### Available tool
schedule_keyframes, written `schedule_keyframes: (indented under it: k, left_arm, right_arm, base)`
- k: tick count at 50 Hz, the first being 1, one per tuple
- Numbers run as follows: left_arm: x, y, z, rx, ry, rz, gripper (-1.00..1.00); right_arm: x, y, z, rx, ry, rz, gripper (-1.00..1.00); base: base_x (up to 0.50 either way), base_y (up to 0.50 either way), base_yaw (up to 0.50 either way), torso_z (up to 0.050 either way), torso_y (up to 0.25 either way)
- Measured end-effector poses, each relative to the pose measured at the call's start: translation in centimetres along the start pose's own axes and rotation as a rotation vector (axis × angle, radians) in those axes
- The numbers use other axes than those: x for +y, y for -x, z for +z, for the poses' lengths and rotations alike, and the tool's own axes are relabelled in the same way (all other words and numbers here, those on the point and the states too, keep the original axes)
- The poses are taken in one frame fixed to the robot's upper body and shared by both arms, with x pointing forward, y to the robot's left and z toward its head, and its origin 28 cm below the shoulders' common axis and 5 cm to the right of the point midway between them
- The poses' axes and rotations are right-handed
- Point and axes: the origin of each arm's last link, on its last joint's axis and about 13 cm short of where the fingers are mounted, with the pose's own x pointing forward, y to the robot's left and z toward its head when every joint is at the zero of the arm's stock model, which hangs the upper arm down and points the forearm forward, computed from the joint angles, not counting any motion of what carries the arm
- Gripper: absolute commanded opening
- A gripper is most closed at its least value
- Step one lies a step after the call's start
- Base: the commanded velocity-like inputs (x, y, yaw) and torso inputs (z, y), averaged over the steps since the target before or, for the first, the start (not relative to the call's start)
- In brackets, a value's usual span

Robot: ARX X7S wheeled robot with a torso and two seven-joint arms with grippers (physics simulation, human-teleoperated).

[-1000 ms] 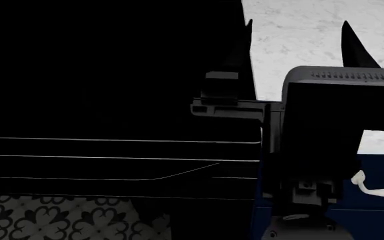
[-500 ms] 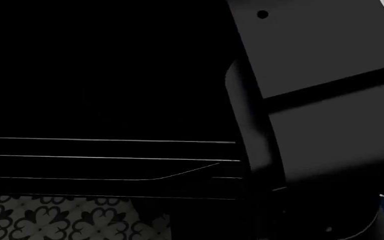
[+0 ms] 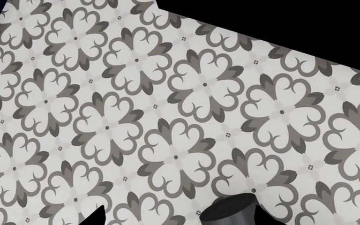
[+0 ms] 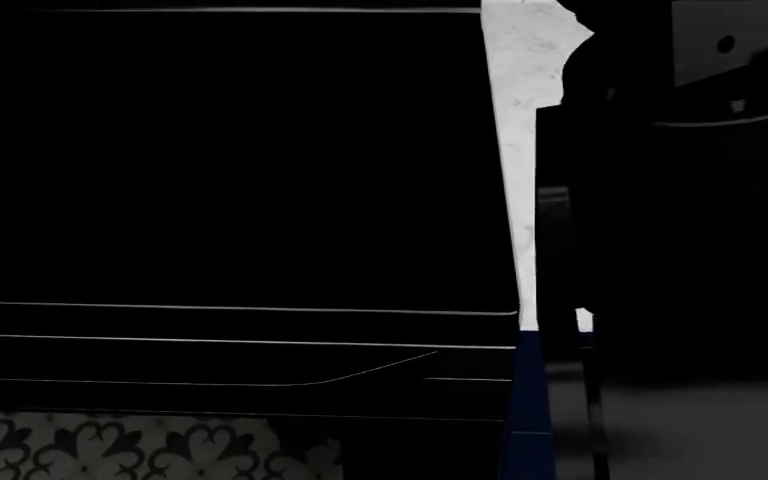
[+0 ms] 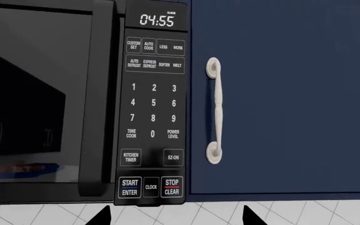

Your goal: Press the stop button on the microwave

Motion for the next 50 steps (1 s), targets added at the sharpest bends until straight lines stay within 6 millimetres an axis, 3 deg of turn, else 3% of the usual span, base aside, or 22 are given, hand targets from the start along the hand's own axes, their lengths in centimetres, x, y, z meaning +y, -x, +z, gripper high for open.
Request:
schedule_keyframes:
  k: [37, 44, 50]
  left_arm:
    - [0.0, 0.0, 0.0, 0.001, 0.0, 0.0, 1.0]
    - [0.0, 0.0, -0.1, 0.004, 0.0, 0.001, 1.0]
    - [0.0, 0.0, 0.1, -0.003, 0.0, -0.001, 1.0]
  right_arm:
    - [0.8, -2.2, 1.7, 0.006, -0.037, 0.025, 1.0]
    - [1.2, -2.7, 2.4, -0.02, -0.051, 0.034, 1.0]
    - [1.4, -2.9, 2.6, -0.044, -0.053, 0.027, 1.0]
  base:
    - [0.0, 0.0, 0.0, 0.05, 0.0]
    - [0.49, -0.11, 0.0, 0.05, 0.0]
    - [0.0, 0.0, 0.0, 0.05, 0.0]
